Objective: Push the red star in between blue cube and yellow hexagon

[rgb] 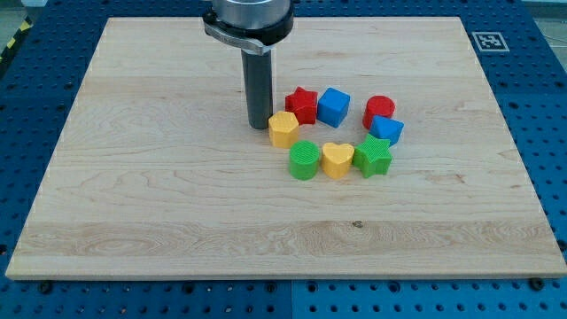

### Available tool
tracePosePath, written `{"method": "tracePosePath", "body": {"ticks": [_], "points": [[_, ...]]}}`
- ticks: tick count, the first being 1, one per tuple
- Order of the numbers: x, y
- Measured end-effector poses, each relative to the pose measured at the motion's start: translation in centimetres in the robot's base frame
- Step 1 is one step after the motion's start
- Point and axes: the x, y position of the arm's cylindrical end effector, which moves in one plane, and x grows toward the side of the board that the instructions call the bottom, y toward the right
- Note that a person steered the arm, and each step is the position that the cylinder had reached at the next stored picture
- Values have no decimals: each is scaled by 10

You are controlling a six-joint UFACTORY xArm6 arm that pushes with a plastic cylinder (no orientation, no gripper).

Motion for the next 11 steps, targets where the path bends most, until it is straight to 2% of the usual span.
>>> {"method": "tracePosePath", "body": {"ticks": [1,7,11], "points": [[12,0],[11,28],[21,8]]}}
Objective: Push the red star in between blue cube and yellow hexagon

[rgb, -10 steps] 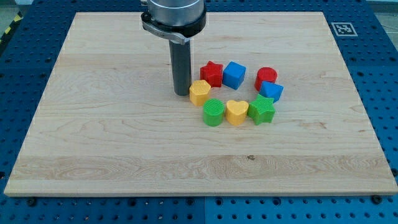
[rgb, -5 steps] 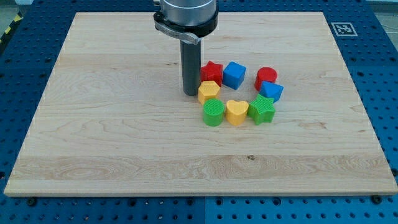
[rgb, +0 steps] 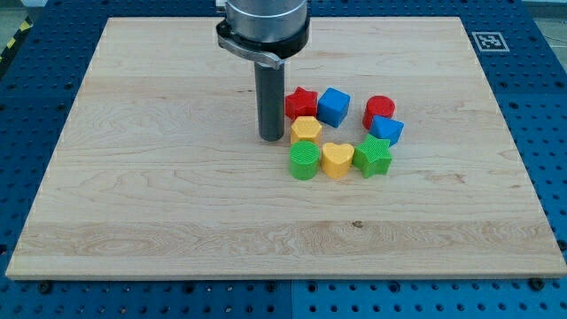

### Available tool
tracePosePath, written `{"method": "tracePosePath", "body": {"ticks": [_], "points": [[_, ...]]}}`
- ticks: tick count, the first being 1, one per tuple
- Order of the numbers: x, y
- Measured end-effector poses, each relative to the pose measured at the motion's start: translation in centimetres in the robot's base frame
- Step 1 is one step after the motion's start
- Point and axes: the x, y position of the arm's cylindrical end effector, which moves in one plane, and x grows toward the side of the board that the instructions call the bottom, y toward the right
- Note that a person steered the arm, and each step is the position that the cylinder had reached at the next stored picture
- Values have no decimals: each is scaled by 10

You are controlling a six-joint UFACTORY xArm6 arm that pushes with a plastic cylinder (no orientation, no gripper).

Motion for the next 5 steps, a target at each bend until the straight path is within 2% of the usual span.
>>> {"method": "tracePosePath", "body": {"ticks": [1,3,5], "points": [[5,-32],[3,-39],[-29,-54]]}}
